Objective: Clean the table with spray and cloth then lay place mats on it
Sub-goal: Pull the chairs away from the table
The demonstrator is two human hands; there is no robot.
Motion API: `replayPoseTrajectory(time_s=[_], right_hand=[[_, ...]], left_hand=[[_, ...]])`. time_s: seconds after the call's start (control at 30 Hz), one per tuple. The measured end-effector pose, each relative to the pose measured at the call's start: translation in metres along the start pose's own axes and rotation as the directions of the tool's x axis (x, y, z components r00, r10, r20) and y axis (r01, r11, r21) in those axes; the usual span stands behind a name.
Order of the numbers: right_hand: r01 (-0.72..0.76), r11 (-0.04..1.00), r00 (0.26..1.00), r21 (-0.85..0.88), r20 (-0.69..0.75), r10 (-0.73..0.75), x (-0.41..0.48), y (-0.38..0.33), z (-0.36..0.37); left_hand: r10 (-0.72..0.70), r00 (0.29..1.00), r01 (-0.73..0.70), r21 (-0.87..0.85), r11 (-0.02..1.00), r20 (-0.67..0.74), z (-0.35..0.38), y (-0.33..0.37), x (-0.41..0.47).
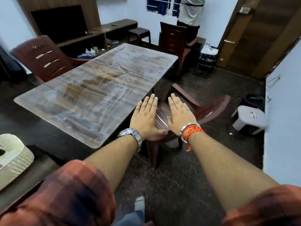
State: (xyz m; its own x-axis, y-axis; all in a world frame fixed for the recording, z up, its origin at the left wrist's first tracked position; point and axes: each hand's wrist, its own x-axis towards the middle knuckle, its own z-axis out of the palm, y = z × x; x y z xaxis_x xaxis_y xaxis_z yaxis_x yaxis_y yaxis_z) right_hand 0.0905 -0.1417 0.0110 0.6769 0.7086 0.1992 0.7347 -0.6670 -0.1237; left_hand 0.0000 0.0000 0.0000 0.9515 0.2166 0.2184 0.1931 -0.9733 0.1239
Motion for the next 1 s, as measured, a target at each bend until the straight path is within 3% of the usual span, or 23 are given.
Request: replayPoseTrajectory(time_s=[0.17, 0.7, 0.87, 1.0], right_hand=[[-0.084, 0.995, 0.991, -0.055, 0.101, 0.089, -0.028, 0.057, 0.011], [-0.043, 0.983, 0.929, -0.180, 0.354, 0.106, -0.018, 0.209, 0.043], [0.079, 0.977, 0.911, -0.197, 0.412, 0.009, 0.003, 0.239, 0.054], [0.214, 0.955, 0.891, -0.203, 0.442, -0.106, 0.022, 0.265, 0.065]], left_hand=[[0.052, 0.991, -0.050, -0.015, 0.999, 0.127, 0.041, 0.049, 0.008], [0.101, 0.935, -0.066, -0.112, 0.991, 0.339, 0.128, 0.163, 0.104], [0.009, 0.919, 0.022, -0.076, 0.997, 0.393, 0.140, 0.179, 0.114], [-0.164, 0.920, 0.212, -0.101, 0.972, 0.355, 0.145, 0.193, 0.132]])
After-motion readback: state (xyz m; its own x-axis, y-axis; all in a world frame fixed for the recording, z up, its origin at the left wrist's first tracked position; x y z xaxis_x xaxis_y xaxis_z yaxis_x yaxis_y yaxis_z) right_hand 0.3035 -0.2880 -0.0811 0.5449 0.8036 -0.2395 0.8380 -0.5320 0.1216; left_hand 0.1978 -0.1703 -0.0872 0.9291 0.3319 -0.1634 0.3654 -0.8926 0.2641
